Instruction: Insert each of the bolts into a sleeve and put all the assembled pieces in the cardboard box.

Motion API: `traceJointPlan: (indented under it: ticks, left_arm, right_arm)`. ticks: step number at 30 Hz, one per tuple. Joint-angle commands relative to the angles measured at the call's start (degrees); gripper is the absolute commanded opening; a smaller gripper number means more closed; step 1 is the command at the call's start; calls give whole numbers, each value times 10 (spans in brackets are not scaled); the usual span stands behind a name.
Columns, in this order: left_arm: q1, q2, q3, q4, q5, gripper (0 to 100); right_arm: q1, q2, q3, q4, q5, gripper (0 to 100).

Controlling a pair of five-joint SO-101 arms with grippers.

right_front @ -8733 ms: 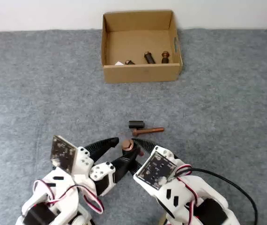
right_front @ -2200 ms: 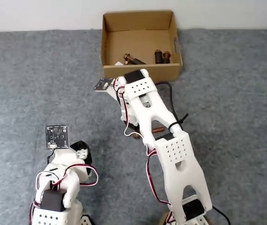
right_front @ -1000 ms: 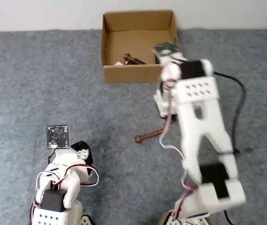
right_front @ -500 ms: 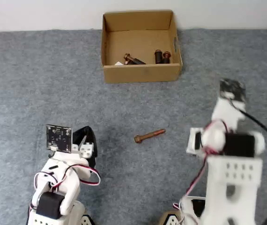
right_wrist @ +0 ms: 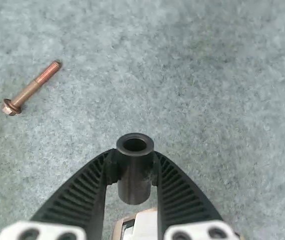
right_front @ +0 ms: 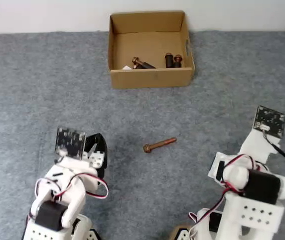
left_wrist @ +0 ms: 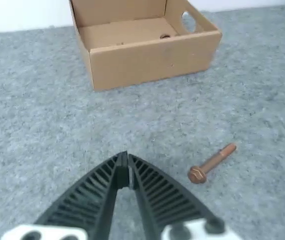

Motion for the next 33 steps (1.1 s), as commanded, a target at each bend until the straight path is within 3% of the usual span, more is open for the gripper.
traceJointPlan:
  ticks: [1,9,15,20,24,30,33]
  left_arm:
    - [3,157,-102,2,-4,5]
    - [63,488,-338,84,-19,5]
    - [103,699,-512,164,-118,6]
    - [118,845,-654,224,-258,8]
    - [139,929,-747,273,-325,36]
    - [160,1042,-862,355,-350,158]
    - [163,1109,-913,375,-350,164]
  right_arm:
    - [7,-25,-1,14,13,9]
    - [8,-61,31,-18,13,9]
    - [8,-63,31,-18,13,9]
    - [8,-64,31,-18,13,9]
    - [8,-64,31,-18,13,9]
    - [8,-64,33,-19,13,9]
    - [8,-65,51,-29,13,9]
